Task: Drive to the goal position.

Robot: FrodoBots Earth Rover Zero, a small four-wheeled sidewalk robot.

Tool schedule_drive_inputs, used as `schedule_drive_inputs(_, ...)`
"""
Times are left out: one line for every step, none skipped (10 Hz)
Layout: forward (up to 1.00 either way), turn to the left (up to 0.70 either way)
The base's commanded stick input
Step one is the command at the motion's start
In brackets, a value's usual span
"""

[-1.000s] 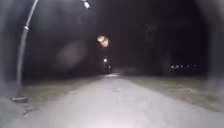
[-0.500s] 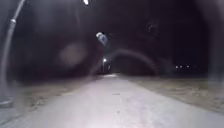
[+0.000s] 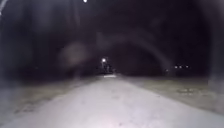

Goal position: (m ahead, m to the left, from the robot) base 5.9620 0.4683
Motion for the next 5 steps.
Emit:
schedule_drive_inputs(0.7,0.0)
schedule_drive_inputs(0.7,0.0)
schedule_drive_inputs(0.7,0.0)
schedule_drive_inputs(0.7,0.08)
schedule_drive_inputs(0.7,0.14)
